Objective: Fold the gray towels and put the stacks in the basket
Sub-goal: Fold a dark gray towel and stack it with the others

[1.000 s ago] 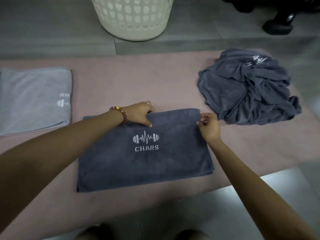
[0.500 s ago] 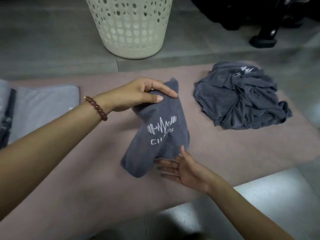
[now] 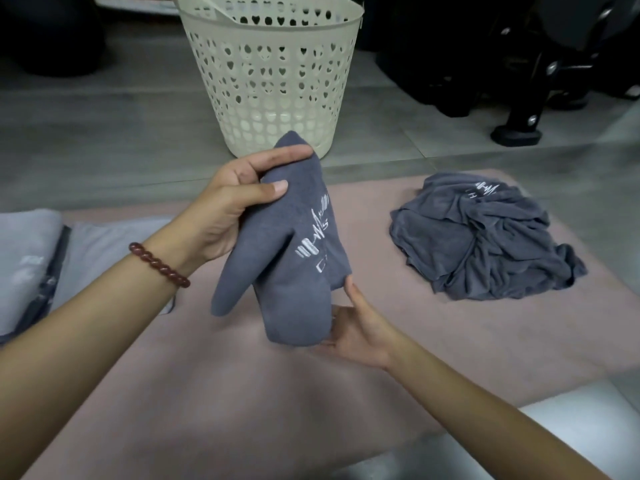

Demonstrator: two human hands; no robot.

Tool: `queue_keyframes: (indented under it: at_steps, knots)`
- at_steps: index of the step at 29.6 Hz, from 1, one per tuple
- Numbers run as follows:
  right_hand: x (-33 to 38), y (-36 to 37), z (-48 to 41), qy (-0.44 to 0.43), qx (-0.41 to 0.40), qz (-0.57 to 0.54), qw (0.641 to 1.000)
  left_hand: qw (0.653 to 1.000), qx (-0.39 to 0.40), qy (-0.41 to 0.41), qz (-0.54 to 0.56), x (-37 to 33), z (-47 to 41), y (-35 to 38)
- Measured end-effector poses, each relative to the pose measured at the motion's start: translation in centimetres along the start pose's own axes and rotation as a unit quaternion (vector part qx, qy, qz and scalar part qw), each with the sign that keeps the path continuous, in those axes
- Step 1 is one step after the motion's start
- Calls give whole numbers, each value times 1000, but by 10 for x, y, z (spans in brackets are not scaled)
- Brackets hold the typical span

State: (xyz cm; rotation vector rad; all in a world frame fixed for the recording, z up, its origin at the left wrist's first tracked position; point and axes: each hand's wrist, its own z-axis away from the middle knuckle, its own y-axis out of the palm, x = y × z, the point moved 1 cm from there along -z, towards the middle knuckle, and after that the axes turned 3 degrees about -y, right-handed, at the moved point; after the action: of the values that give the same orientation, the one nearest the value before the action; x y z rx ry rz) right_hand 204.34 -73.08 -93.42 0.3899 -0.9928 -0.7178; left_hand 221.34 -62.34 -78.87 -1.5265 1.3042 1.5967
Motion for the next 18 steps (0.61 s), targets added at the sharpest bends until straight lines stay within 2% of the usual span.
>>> queue_keyframes:
  at_steps: [3, 5, 11, 18]
  knots:
    - [-14, 21, -10, -4, 63, -90, 994, 1000, -4, -3, 11, -3, 2, 1]
    - [-13, 26, -13, -8, 60, -116, 991, 1000, -23, -7, 21, -3, 7, -6]
    - [7, 15, 2, -67, 55, -62, 994, 994, -91, -35, 46, 7, 24, -31]
    - [16, -2, 27, -117, 9, -6, 993, 988, -127, -57, -60, 29, 40, -44]
